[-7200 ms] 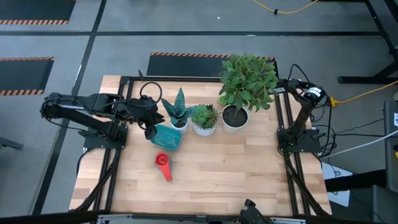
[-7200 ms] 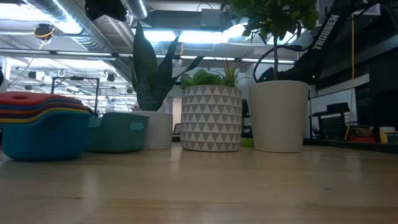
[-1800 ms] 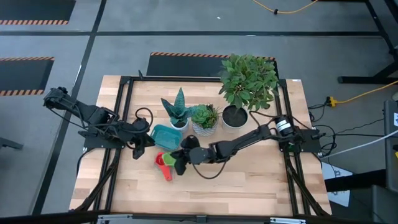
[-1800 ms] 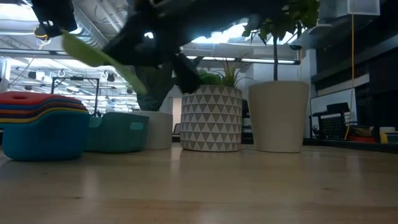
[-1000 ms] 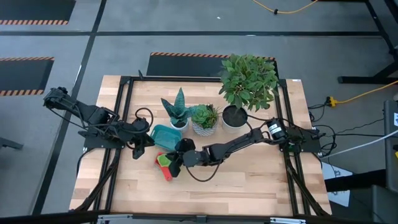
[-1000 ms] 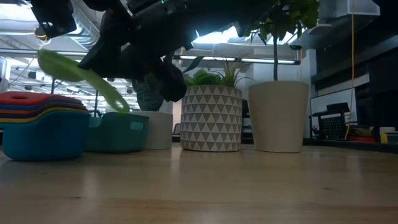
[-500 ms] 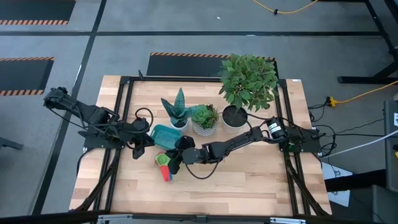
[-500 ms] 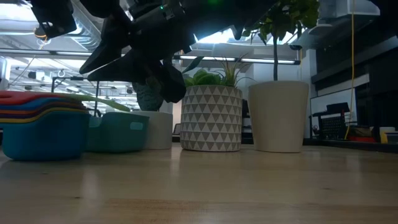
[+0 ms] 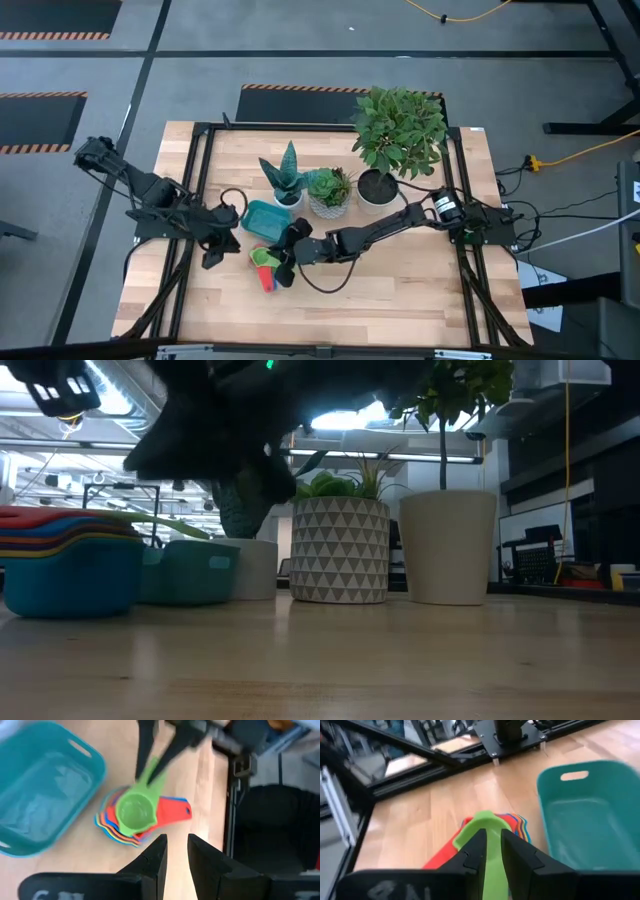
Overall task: Nest measuring cups in basket
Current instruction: Stack the green measuring cup into the red measuring cup
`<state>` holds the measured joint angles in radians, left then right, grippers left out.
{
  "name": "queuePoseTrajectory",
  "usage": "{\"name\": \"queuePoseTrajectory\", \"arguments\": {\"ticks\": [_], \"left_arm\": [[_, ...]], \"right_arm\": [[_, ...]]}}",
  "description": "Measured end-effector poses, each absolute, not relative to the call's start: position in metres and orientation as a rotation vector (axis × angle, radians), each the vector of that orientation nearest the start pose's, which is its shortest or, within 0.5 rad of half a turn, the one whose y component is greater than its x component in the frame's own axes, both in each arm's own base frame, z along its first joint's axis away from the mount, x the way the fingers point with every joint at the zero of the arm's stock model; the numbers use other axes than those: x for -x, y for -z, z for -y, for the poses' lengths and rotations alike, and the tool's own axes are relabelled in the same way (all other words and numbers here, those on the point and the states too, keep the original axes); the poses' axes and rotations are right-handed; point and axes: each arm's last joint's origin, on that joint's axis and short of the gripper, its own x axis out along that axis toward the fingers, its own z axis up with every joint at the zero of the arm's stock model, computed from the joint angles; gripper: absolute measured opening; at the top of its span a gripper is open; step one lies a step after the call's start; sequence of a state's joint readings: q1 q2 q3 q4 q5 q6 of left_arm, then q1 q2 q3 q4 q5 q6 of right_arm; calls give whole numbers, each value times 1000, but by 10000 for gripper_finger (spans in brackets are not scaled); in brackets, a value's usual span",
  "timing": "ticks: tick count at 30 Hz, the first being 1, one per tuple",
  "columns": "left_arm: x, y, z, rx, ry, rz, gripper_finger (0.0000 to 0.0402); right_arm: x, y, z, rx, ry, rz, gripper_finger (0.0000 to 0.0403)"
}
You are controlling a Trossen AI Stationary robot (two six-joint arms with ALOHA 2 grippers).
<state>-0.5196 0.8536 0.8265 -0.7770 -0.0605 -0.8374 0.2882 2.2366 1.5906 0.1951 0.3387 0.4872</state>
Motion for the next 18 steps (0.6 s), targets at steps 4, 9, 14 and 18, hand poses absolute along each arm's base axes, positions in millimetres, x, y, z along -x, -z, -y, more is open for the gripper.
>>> {"name": "queuePoseTrajectory", "arguments": {"ticks": [4, 9, 14, 18], "left_arm": [[-143, -279, 92, 537, 102, -952, 69], [-150, -265, 111, 531, 76, -1043, 69], [-157, -250, 129, 511, 58, -1112, 69], [-164, -236, 141, 517, 16, -1161, 69]], "right_arm": [[-467, -196, -134, -260, 182, -480, 62], [-448, -211, -134, -171, 245, -593, 62], [-444, -204, -133, -140, 261, -659, 62], [-445, -193, -133, -125, 272, -699, 62]]}}
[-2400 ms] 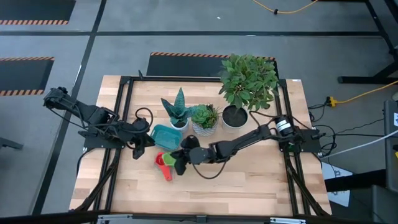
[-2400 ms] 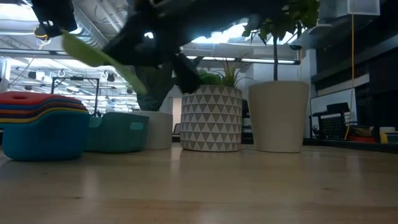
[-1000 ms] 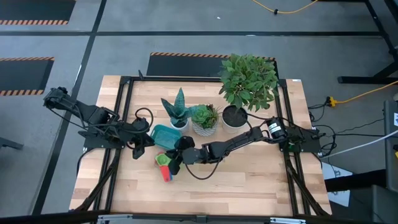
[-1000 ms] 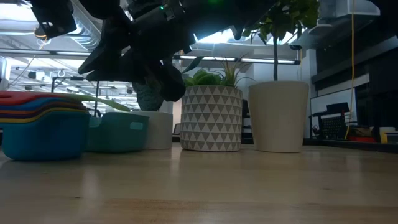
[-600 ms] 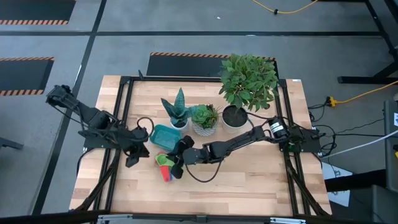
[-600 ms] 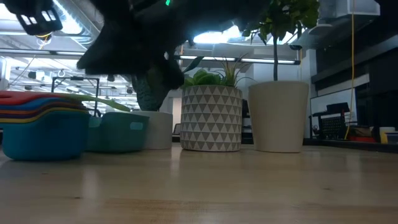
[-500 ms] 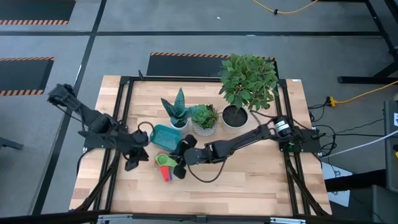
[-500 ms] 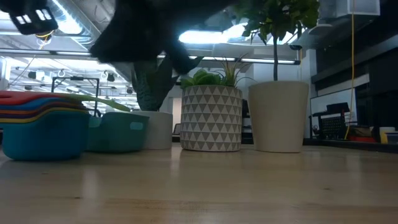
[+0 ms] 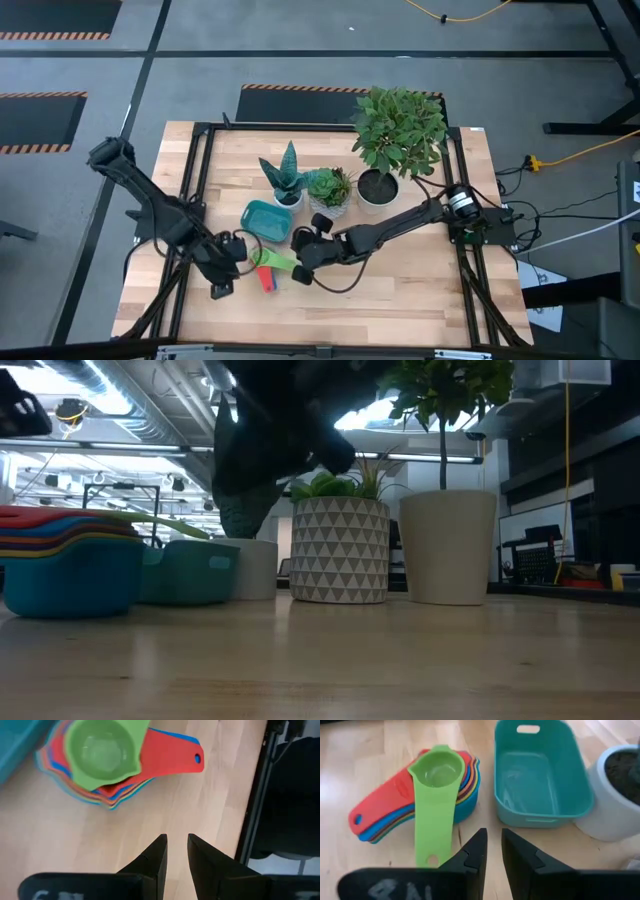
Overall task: Nest measuring cups in basket
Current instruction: Stack the green measuring cup into the red measuring cup
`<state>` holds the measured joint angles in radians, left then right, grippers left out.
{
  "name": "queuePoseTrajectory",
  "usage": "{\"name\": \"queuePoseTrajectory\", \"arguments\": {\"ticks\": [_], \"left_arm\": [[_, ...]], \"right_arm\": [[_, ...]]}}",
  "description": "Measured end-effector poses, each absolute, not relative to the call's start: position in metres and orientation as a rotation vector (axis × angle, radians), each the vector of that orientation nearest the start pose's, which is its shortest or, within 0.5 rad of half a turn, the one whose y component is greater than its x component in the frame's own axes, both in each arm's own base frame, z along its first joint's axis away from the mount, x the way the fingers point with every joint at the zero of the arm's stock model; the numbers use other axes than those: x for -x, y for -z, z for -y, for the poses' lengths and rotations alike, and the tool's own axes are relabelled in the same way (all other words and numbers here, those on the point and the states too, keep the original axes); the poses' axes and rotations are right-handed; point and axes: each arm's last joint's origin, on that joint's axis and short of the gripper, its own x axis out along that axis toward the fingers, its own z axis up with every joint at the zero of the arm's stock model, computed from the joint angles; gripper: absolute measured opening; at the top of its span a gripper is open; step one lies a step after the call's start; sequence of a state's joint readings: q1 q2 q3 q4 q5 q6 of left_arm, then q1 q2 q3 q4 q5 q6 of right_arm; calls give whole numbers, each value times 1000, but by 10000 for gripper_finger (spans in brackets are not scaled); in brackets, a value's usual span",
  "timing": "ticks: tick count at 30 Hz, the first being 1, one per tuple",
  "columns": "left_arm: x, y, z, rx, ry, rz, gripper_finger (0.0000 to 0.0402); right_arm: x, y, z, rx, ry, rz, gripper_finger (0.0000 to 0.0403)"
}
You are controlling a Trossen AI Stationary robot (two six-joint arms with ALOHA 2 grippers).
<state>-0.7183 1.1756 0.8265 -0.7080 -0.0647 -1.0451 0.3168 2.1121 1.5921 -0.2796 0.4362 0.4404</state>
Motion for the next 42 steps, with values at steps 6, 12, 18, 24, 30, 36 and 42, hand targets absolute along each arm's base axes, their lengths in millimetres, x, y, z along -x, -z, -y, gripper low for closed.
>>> {"name": "queuePoseTrajectory", "arguments": {"ticks": [6, 12, 18, 24, 30, 36, 42], "left_arm": [[-177, -215, 158, 543, -23, -1191, 69], [-191, -198, 170, 556, -41, -1195, 69], [-199, -188, 169, 563, -104, -1176, 69], [-206, -187, 163, 582, -141, -1157, 69], [-209, -187, 158, 592, -164, -1147, 69], [-211, -188, 156, 589, -177, -1128, 69], [-212, -188, 155, 582, -197, -1099, 69]], "right_arm": [[-450, -167, -135, -107, 279, -742, 62], [-454, -156, -136, -113, 276, -733, 62], [-456, -158, -138, -142, 232, -719, 62], [-459, -156, -141, -179, 162, -720, 62], [-463, -149, -146, -216, 98, -699, 62], [-465, -154, -155, -234, 65, -638, 62], [-466, -159, -164, -248, 34, -581, 62]]}}
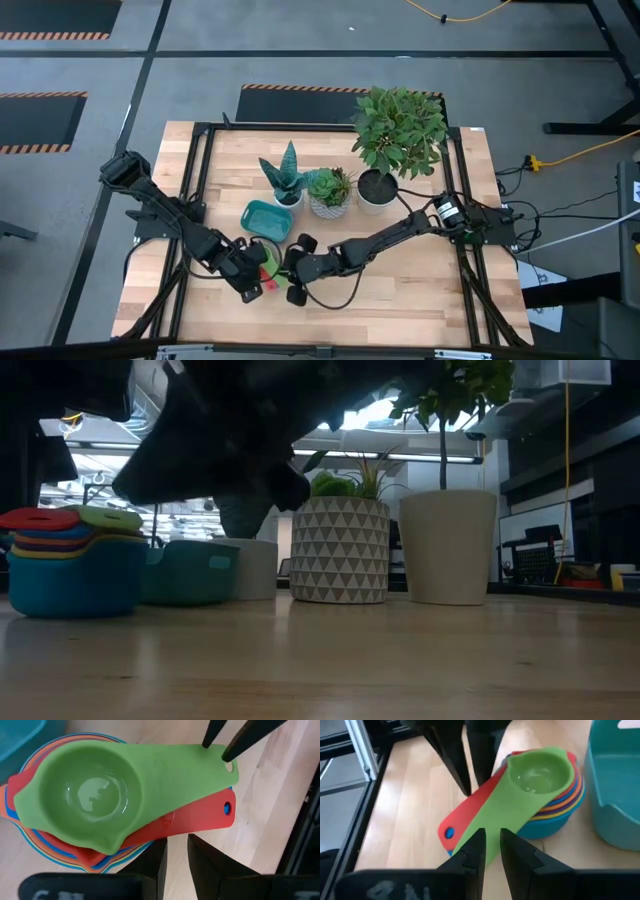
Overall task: Nest measuring cups in basket
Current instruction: Stack the green measuring cup into the red measuring cup
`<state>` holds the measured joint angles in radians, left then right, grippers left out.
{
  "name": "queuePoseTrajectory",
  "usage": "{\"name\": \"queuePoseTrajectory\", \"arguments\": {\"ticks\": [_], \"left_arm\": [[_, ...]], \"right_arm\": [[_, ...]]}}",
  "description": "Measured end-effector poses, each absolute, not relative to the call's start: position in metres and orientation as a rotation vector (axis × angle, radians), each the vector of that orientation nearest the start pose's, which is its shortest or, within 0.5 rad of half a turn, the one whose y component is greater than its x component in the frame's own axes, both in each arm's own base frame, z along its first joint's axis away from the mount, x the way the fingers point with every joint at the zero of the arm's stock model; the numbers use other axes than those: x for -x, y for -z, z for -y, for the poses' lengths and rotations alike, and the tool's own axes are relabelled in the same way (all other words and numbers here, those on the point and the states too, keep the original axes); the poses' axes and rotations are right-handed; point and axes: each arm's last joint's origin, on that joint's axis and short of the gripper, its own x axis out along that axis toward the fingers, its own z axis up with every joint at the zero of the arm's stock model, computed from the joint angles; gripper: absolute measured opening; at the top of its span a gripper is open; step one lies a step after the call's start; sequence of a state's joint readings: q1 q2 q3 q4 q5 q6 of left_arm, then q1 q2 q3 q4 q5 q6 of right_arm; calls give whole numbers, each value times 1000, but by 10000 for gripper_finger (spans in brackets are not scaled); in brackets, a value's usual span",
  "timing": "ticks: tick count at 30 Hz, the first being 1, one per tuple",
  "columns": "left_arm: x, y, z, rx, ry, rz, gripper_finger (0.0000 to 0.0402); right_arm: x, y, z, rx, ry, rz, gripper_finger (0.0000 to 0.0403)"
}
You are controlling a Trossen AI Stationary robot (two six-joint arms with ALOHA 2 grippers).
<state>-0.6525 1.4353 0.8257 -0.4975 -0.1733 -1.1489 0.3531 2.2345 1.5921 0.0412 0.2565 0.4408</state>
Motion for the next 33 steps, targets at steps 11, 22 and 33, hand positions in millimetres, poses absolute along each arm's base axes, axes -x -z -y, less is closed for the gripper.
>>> {"name": "queuePoseTrajectory", "arguments": {"ticks": [11, 22, 33], "left_arm": [[-210, -188, 158, 600, -156, -1147, 69], [-210, -188, 158, 588, -169, -1128, 69], [-210, -188, 157, 579, -187, -1107, 69]], "right_arm": [[-461, -176, -162, -157, 22, -579, 62], [-456, -164, -147, -101, 203, -668, 62], [-470, -138, -155, -226, 85, -625, 62]]}}
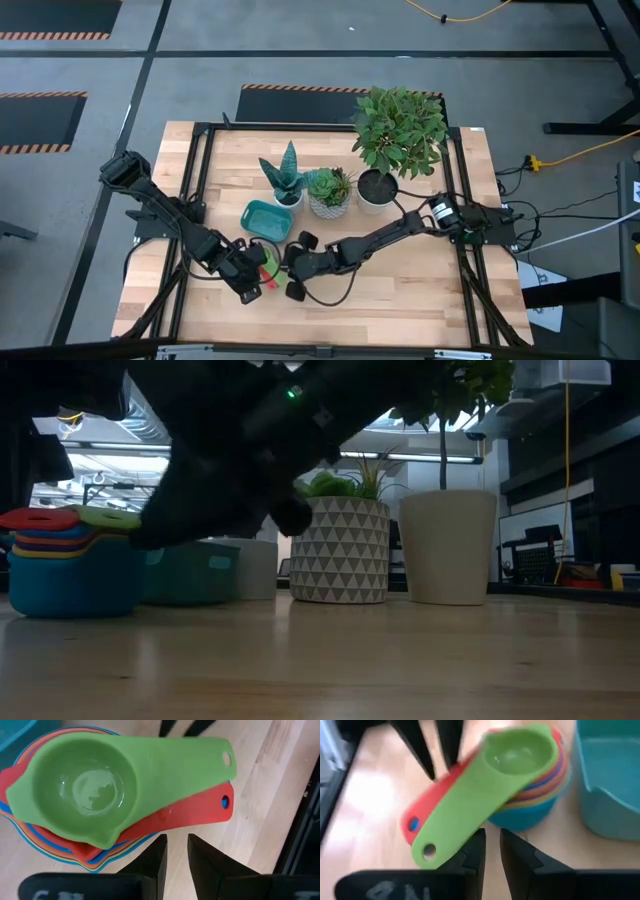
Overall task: Nest measuring cups in basket
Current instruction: Stack the green measuring cup into the red measuring cup, then put the stacked measuring cups into the blue bin
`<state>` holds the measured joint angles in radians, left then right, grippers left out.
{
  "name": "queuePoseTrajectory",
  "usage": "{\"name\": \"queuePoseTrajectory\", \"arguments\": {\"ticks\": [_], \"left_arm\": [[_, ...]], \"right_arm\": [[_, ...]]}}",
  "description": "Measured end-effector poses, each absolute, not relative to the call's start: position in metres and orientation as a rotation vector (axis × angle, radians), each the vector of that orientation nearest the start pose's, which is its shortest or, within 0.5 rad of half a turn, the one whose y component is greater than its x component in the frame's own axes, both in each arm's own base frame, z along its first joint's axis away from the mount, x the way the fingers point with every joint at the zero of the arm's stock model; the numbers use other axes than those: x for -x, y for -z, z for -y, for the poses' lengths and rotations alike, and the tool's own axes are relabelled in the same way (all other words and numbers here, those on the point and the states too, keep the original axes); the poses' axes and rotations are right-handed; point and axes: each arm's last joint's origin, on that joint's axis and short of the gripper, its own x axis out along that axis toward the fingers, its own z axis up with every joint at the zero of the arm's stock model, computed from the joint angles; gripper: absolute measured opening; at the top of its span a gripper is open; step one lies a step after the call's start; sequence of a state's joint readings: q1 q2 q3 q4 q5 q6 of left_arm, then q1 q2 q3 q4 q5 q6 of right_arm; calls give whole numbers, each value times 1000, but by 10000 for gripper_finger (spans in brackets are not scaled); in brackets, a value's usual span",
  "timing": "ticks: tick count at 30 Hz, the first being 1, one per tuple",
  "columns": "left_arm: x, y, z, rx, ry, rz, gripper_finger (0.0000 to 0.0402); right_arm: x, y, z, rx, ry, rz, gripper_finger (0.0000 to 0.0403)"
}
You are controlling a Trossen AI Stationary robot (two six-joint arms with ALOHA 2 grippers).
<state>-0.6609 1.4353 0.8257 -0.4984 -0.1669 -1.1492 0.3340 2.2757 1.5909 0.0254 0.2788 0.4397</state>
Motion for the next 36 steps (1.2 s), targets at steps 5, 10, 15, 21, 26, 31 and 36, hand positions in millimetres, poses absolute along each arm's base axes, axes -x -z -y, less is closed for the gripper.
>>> {"name": "queuePoseTrajectory", "arguments": {"ticks": [5, 10, 15, 21, 26, 31, 36], "left_arm": [[-211, -188, 157, 579, -191, -1102, 69], [-211, -188, 157, 582, -188, -1106, 69], [-207, -192, 159, 599, -146, -1122, 69], [-192, -217, 161, 671, -41, -1096, 69], [-173, -243, 157, 734, 49, -1041, 69], [-152, -259, 161, 777, 102, -995, 69], [-137, -257, 179, 913, 49, -1011, 69]], "right_arm": [[-473, -144, -159, -208, 29, -554, 62], [-473, -144, -160, -200, 27, -560, 62], [-471, -147, -159, -131, 13, -580, 62], [-461, -168, -154, -36, 48, -623, 62], [-452, -181, -149, 35, 102, -667, 62], [-445, -187, -146, 56, 115, -719, 62], [-443, -193, -145, 70, 141, -710, 62]]}}
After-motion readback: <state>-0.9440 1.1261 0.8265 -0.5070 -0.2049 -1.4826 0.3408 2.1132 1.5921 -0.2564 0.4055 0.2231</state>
